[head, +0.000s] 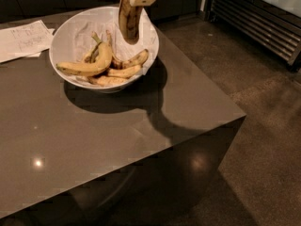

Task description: Pick banana from white bowl

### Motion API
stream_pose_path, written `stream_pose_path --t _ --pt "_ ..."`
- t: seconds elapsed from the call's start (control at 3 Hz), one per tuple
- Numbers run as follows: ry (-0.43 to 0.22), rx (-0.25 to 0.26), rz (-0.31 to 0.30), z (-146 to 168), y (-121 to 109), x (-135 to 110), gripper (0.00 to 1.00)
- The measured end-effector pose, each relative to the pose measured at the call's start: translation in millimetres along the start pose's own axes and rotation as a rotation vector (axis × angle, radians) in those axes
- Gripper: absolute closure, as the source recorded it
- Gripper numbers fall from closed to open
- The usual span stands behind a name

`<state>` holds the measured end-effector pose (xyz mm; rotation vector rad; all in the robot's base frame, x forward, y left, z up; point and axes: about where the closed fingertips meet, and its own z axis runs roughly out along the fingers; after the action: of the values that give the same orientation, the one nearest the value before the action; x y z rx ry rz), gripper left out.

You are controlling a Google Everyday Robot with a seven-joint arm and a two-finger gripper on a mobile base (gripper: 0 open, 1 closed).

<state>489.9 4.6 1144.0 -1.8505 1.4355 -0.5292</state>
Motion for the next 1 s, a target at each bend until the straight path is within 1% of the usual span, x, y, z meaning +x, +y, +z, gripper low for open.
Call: stream_pose_path --t 0.67,1.0 --pt "0.000 0.000 0.000 0.0 0.0 0.0 1.00" --pt "-0.039 -0.005 0.069 1.7 20.6 5.2 1.00"
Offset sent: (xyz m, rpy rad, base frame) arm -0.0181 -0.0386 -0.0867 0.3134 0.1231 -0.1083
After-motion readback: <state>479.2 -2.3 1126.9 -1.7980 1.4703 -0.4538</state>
